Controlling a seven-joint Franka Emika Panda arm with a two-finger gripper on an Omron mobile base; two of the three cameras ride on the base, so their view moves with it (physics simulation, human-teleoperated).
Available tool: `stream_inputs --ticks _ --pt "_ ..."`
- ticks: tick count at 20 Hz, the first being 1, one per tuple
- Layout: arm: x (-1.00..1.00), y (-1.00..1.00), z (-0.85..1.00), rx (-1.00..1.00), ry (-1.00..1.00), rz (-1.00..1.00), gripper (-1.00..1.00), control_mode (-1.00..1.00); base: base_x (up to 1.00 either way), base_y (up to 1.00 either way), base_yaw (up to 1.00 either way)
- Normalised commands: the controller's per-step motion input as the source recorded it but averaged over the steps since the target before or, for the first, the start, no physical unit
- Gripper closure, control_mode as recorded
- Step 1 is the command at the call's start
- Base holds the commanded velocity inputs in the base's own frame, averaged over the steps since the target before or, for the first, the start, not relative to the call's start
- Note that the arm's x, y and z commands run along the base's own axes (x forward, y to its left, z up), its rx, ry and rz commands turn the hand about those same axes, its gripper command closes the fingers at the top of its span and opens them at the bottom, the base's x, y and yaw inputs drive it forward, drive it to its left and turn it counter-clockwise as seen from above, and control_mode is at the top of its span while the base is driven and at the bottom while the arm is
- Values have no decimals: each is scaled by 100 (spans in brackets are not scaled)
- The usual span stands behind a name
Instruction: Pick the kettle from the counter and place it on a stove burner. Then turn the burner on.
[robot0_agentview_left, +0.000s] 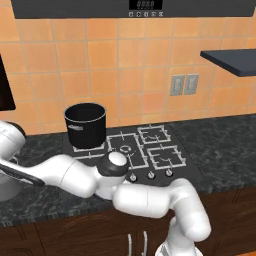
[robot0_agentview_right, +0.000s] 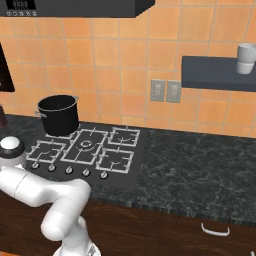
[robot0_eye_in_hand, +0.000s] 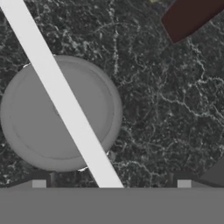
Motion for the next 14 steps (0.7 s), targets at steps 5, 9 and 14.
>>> stream_inputs --ticks 5,9,14 --pt "3 0 -11 0 0 1 -100 -100 0 0 0" --pt "0 0 -8 0 0 0 100 -100 0 0 0" --pt "0 0 -1 0 0 1 100 -100 0 0 0"
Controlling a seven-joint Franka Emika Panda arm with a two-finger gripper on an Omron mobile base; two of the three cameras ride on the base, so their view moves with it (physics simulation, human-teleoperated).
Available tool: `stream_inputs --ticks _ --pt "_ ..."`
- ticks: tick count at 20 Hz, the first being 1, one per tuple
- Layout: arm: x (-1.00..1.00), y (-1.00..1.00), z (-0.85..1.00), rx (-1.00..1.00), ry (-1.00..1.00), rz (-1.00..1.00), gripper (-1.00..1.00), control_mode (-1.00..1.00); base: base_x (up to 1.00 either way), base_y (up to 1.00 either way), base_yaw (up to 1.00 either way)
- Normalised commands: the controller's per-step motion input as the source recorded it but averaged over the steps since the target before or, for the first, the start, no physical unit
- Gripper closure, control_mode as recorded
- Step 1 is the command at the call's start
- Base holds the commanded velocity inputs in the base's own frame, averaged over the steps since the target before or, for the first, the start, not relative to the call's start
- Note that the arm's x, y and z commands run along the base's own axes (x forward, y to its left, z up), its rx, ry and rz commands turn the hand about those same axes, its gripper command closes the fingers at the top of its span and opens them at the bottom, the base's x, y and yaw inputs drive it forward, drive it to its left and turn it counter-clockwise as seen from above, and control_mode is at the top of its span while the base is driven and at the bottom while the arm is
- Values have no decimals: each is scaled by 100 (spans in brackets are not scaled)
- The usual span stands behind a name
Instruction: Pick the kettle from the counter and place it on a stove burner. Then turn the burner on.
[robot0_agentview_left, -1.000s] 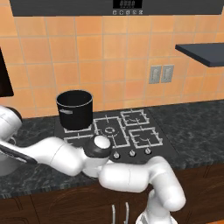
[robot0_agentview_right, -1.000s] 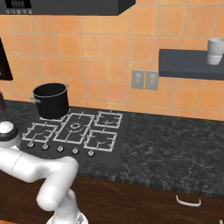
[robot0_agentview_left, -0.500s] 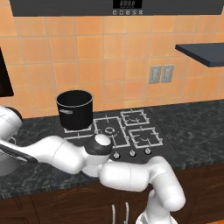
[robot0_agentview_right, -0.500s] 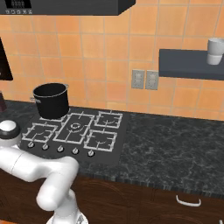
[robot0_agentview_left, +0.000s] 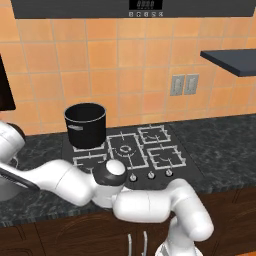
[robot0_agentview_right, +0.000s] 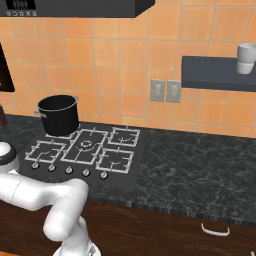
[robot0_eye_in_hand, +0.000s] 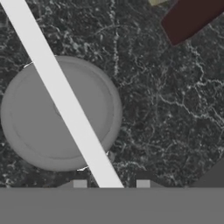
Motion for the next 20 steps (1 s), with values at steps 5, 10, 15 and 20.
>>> stream_inputs --ticks 5,10,15,20 --pt "-10 -13 5 1 -13 0 100 -100 0 0 0" --pt "-49 -66 70 14 -46 0 100 -100 0 0 0" --pt "-46 -100 95 26 -55 0 100 -100 0 0 0" --pt "-11 -100 54 28 -40 -2 100 -100 0 0 0"
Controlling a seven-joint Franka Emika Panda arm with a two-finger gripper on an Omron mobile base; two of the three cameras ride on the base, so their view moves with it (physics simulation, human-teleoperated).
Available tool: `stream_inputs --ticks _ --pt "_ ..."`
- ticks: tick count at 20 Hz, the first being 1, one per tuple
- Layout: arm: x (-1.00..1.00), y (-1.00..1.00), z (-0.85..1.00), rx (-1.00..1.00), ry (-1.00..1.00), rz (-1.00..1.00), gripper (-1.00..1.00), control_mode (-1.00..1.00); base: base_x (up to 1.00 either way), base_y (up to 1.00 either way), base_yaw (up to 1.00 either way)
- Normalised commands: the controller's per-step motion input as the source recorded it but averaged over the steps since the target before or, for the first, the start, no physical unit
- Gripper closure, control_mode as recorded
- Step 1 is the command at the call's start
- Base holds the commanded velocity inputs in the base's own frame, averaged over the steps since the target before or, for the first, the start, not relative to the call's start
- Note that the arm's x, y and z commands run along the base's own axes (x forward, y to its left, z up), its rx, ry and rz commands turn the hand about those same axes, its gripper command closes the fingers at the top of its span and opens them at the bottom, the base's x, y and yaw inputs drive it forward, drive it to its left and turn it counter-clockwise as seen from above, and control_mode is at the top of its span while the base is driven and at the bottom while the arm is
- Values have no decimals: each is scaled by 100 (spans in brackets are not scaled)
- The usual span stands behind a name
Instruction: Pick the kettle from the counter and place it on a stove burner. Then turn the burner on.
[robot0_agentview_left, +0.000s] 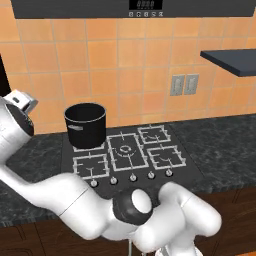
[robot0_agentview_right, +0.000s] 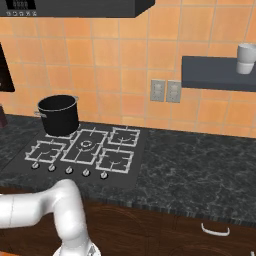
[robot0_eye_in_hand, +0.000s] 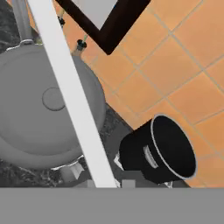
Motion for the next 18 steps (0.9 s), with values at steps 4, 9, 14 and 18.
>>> stream_inputs --ticks 4,9,14,18 --pt "0 -100 36 30 -35 -3 100 -100 0 0 0" --pt "0 -100 75 30 -32 0 100 -100 0 0 0" --pt "0 -100 100 35 -8 -8 100 -100 0 0 0" --pt "-3 -100 78 34 8 -24 100 -100 0 0 0"
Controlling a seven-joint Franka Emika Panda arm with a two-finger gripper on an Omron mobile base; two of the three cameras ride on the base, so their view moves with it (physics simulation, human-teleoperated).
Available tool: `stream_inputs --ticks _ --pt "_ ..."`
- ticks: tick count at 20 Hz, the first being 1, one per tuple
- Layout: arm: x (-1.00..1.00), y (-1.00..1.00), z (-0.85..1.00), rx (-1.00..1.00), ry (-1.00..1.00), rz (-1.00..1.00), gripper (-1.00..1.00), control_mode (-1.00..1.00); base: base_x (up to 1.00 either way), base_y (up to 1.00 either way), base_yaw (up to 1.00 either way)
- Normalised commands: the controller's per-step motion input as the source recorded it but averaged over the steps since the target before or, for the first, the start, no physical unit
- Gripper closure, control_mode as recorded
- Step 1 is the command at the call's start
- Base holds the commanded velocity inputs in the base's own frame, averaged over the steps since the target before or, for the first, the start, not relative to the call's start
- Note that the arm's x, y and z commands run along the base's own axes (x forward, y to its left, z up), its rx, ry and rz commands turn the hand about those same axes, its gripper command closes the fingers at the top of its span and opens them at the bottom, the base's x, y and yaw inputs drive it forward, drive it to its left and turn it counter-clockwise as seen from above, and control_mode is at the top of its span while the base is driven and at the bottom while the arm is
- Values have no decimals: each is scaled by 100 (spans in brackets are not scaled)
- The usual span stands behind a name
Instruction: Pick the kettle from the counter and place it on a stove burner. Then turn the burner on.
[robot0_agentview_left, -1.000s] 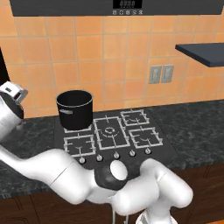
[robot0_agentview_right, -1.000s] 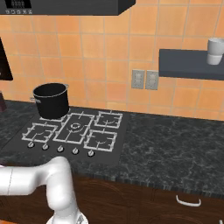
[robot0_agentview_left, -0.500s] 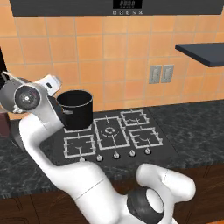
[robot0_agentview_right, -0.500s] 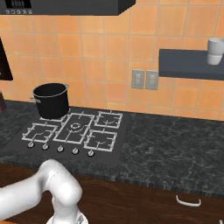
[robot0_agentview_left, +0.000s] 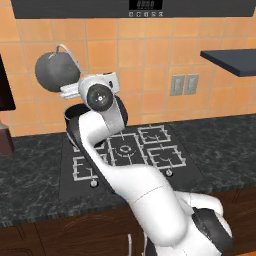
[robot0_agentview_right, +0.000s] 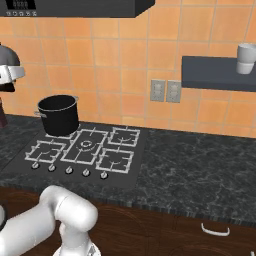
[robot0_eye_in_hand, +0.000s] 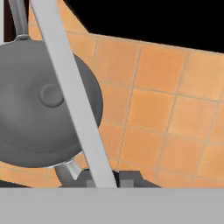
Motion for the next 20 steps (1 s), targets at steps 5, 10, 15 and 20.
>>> stream_inputs --ticks 5,10,15,20 --pt "-3 -100 28 19 48 -37 100 -100 0 0 0" --pt "0 -100 1 7 60 -37 100 -100 0 0 0" --pt "0 -100 -50 -1 29 -27 100 -100 0 0 0" --pt "0 -100 -100 2 3 -19 100 -100 0 0 0"
